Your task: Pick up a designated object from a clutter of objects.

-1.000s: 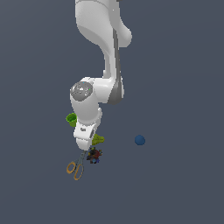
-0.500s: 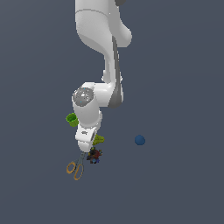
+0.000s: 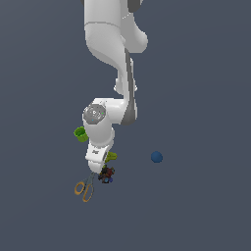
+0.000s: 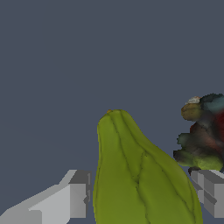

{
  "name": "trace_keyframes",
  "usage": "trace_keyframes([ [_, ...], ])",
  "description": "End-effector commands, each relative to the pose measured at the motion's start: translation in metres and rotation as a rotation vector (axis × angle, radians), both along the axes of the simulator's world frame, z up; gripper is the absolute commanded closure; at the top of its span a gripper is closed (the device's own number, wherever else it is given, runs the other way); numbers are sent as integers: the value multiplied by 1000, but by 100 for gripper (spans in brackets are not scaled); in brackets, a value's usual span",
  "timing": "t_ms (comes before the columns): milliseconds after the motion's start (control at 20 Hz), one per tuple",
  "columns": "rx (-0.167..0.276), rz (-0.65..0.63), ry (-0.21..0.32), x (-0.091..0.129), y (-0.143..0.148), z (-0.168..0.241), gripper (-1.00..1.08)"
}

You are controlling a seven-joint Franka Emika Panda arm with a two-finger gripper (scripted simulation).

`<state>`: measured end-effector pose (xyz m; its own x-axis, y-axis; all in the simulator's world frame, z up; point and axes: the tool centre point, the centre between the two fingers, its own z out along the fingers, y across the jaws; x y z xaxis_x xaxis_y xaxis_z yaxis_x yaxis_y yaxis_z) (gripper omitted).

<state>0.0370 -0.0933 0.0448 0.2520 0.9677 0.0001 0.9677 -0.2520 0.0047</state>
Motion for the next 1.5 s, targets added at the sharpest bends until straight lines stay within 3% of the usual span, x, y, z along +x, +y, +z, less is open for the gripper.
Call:
trace_keyframes([
  [0, 1, 1, 5, -1, 1, -3, 108],
  [800, 0, 0, -1, 1, 9, 18, 108],
  [1450, -1, 1, 1, 8, 62, 125, 108],
])
